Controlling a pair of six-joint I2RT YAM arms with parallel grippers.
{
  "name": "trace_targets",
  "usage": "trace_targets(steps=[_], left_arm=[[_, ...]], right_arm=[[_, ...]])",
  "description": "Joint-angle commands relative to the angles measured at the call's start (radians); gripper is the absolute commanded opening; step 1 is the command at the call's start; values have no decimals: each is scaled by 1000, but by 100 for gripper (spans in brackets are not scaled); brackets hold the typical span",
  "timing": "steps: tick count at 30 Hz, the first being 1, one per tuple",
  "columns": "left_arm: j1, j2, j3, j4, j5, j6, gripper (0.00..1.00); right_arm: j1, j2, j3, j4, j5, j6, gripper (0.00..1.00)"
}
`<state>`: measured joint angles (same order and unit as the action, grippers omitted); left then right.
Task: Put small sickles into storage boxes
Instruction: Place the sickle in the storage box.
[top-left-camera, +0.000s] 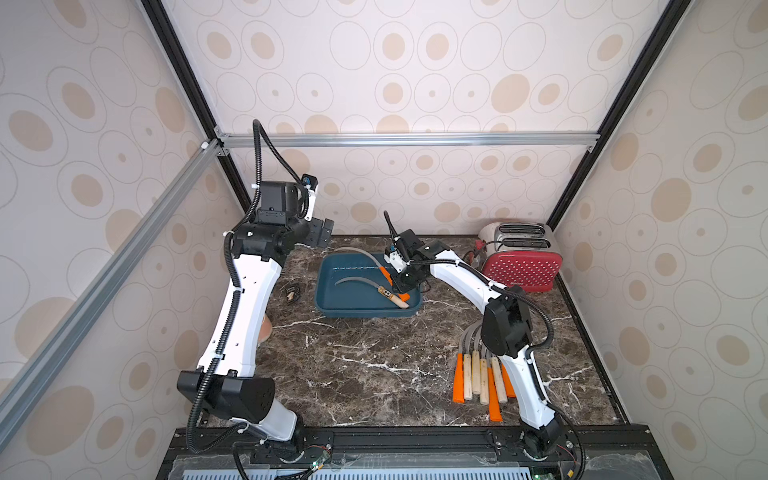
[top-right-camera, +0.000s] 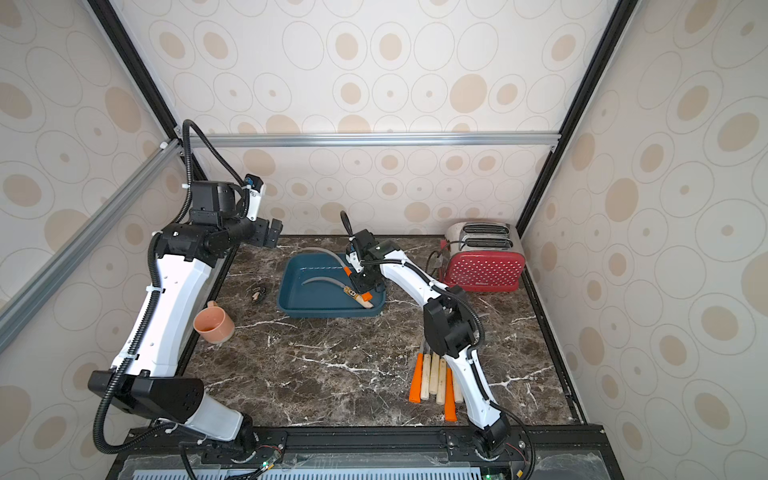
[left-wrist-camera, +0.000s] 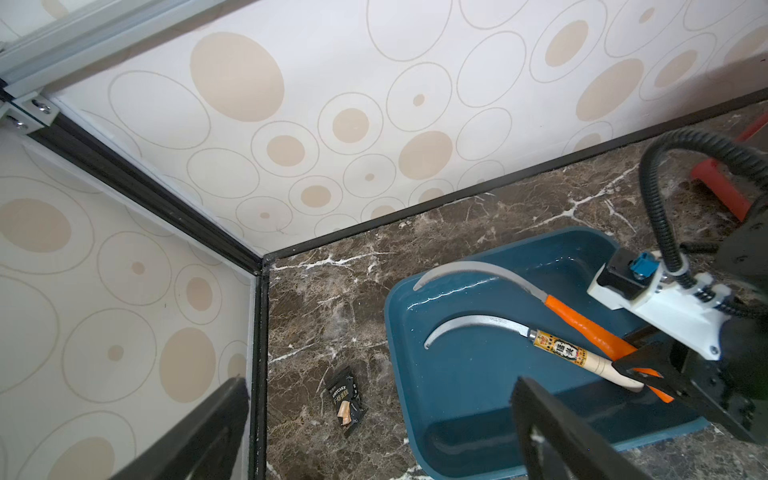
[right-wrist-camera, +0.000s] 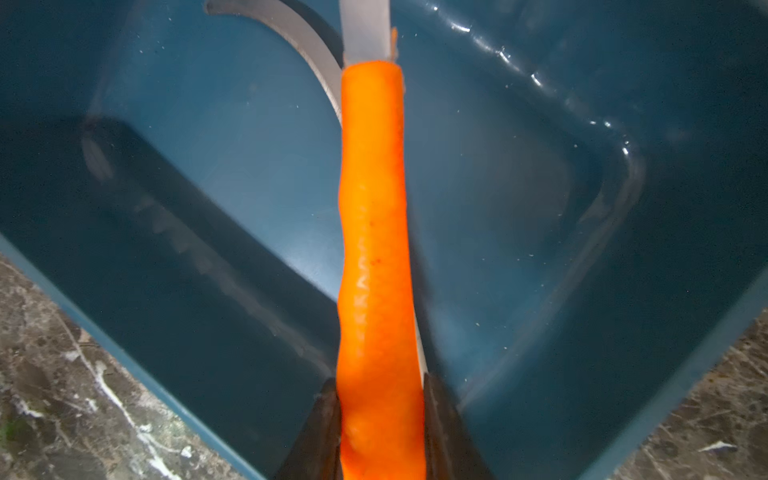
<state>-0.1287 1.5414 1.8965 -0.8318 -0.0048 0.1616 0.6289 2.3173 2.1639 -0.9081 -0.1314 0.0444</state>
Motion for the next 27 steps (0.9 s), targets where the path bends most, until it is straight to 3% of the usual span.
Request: trace_targets(steps=[1,17,27], left_arm=[[5,-24,-18,-9,6,16,99],[5,-60,-99,11,18,18,99],[5,-78,-133,17,20,24,99]], right_arm=[[14,20,44,-57,61,-60,0],[62,115,105,-94,223,-152,0],[86,165,163,-118,308,-190,5]])
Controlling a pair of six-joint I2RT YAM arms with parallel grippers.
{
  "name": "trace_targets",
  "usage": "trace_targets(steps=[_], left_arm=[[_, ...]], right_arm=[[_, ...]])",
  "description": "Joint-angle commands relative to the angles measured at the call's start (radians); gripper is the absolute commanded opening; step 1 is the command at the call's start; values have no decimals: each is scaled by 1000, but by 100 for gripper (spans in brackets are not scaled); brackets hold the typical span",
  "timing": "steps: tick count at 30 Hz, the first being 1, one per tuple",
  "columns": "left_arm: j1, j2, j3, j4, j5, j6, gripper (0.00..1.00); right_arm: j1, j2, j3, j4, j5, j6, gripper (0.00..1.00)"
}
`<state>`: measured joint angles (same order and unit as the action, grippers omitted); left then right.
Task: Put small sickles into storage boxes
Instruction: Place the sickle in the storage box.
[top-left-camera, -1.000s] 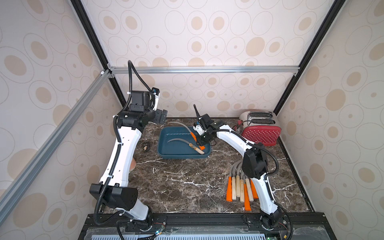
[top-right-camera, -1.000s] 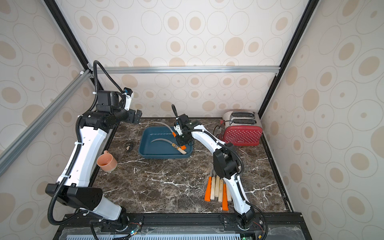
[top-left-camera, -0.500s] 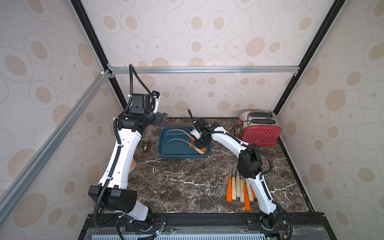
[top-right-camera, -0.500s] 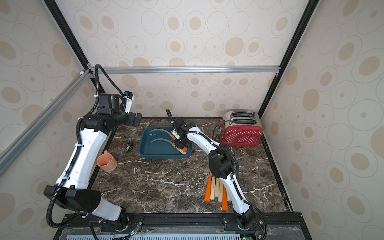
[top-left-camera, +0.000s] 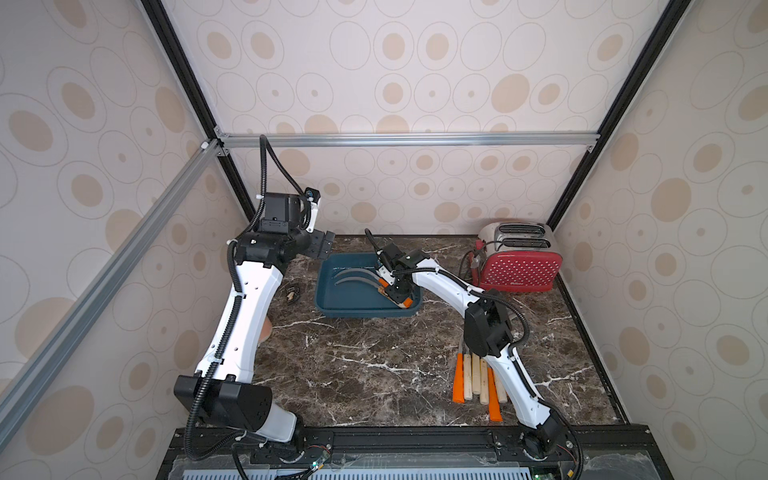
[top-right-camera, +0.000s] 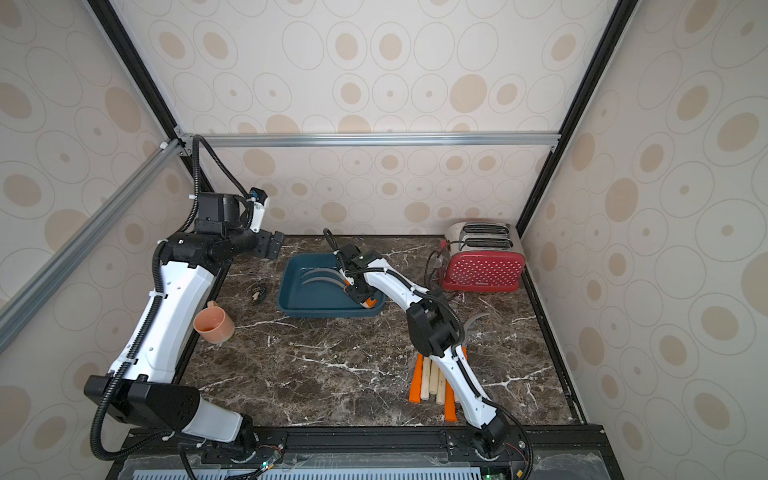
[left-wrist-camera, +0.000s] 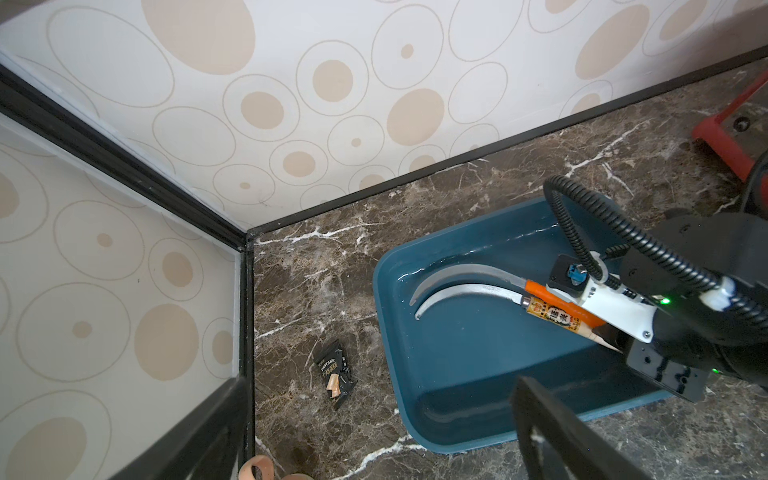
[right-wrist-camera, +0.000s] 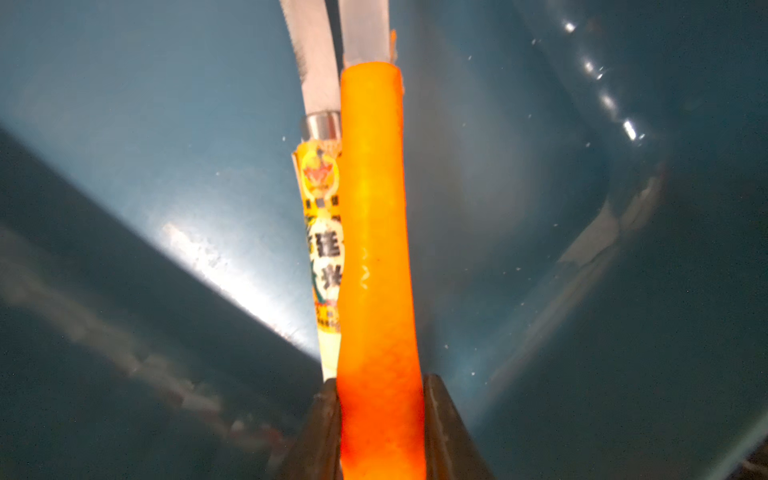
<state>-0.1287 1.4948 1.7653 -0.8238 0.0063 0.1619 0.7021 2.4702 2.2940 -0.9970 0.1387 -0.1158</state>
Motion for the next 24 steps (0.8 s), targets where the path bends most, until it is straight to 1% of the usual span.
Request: trace_targets(steps=[1,3,9,19,21,24], left_arm=[[4,-33,-5,8,10,24,99],[5,-34,-9,9,11,23,99],[4,-34,-10,9,17,18,99],[4,-37,-14,7,24,20,99],[4,-39,-17,3,30,24,99],[5,-45,-19,2,30,26,99]], right_arm=[[13,13,33,-29,40,-32,6],[14,15,35,-29,45,-35,7],[19,14,36,-30,52,-36,17],[21,19,39,-17,45,-33,29],[23,26,50,-25,44,-33,32],[22,35,70,-39,42,-32,35]])
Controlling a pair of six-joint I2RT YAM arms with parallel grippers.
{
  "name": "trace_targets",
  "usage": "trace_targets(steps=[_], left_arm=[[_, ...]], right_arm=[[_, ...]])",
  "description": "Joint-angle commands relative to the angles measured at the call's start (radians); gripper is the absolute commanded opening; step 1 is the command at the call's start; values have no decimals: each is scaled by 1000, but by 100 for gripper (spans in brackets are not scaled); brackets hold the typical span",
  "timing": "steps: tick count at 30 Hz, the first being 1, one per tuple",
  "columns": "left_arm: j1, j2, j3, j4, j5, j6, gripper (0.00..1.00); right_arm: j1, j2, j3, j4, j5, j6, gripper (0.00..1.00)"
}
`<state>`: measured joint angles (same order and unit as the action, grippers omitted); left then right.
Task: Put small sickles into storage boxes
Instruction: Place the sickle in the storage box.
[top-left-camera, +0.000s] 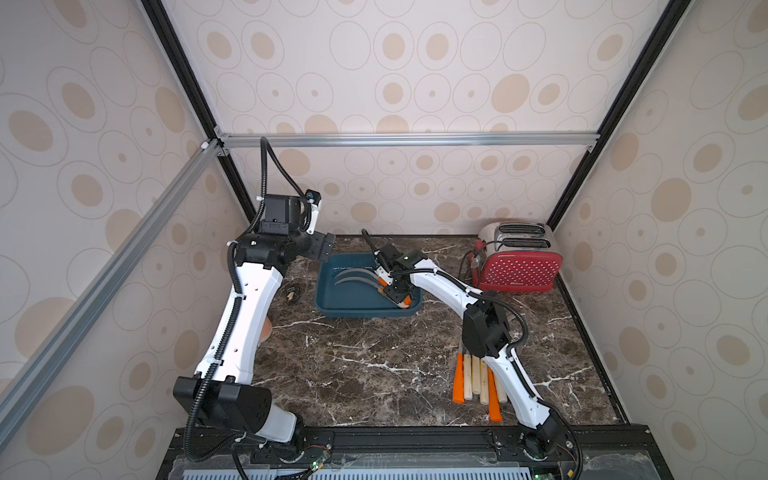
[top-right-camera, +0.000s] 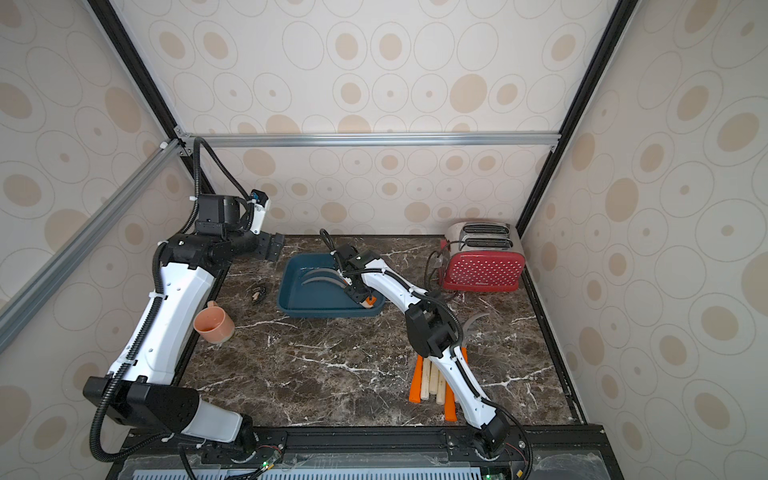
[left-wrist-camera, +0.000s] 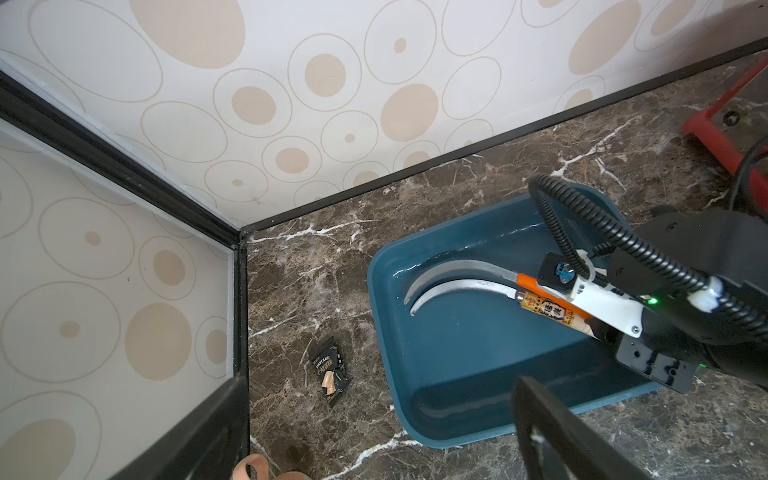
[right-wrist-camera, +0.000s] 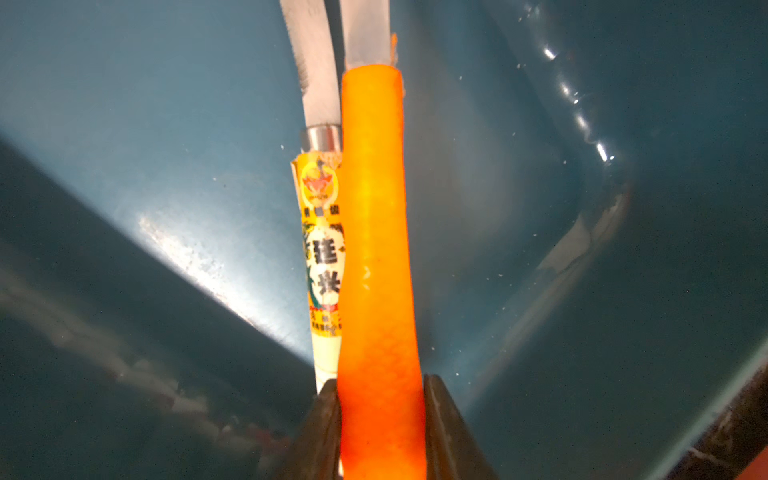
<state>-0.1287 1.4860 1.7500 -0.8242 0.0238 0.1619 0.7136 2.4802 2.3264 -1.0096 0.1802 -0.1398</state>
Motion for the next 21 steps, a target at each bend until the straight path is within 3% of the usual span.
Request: trace_targets(steps=[1,10,13,17,21], left_arm=[[5,-37,-3,2,13,25,99],[4,-42,-5,4,32,10,99],[5,-41,-3,5,42,0,99],[4,-38,9,4,54,-5,99],[4,-36,16,2,68,-5,99]], right_arm=[[11,26,40,-27,-2,-9,36],[11,22,44,-22,15,8,44],[10,11,62,-14,58,46,54],[3,-58,32,40,128,99,65],[-38,-194,-99,114,93,202,68]])
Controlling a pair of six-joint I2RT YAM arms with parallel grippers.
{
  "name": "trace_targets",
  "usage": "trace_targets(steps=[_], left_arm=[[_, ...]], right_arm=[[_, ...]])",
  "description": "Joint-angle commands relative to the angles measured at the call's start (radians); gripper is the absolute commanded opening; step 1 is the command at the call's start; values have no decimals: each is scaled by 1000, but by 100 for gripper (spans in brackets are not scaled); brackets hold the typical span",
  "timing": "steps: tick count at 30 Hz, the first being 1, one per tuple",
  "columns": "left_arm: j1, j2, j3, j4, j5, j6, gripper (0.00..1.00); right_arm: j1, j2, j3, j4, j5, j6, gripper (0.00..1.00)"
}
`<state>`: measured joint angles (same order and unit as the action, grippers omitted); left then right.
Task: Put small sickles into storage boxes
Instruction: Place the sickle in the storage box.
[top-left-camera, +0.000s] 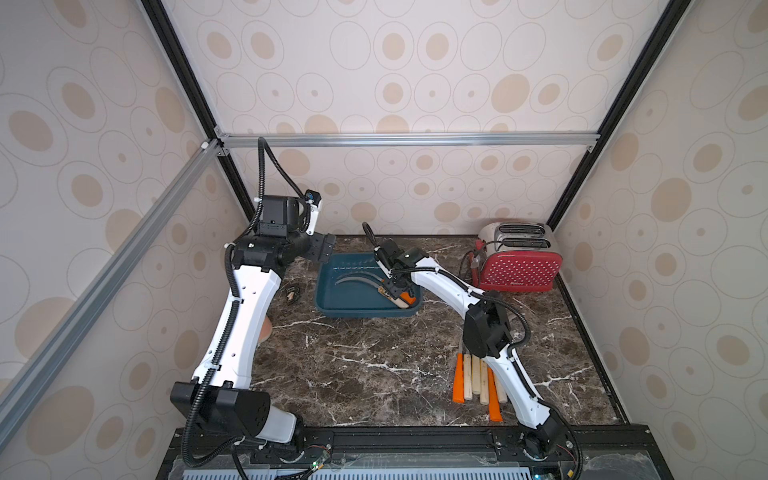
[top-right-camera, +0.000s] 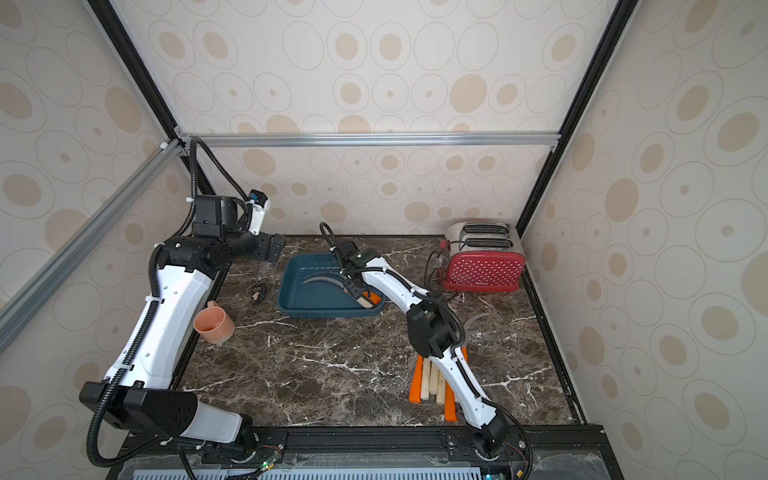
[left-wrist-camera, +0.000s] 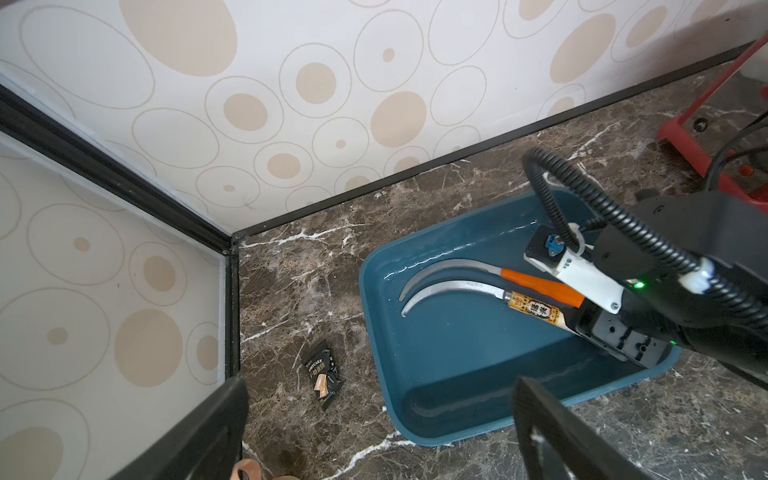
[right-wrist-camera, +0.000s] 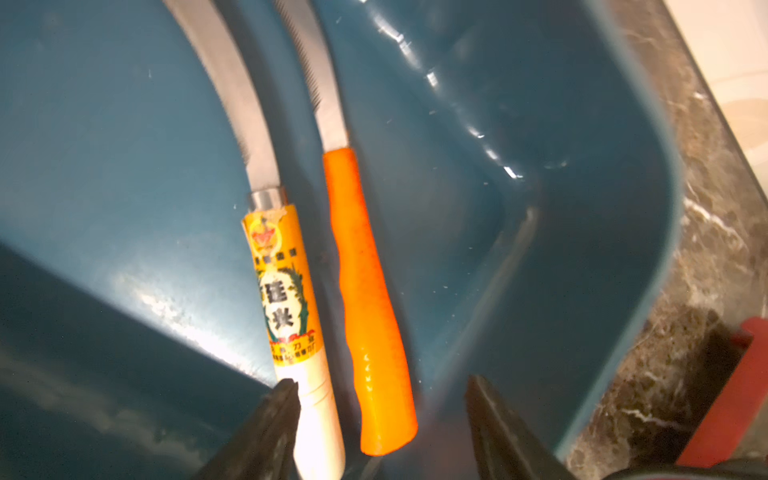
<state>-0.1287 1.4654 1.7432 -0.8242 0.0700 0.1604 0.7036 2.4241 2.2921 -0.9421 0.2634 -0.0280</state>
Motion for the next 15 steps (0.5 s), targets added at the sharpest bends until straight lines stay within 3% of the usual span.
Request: trace_targets(steps=[1,2,4,7,11,15], left_arm=[[5,-14,24,2,27,-4,99],[4,-13,22,2,34,-4,99],[4,-11,18,3,47,-6,99],[4,-6,17,2,68,-8,99],[-1,7,23,2,88,-8,99],[-9,15,22,0,80,2,99]], right_arm=[[-39,-176,-117,73,-4,115,68],[-52,-232,-189,113,-22,141,68],[-75,-341,-340,211,-48,188,79],[-105,-487,-533,302,-73,240,83],[-115,-655,-739,368,-29,288,85],[-115,-809,-861,304,45,376,86]])
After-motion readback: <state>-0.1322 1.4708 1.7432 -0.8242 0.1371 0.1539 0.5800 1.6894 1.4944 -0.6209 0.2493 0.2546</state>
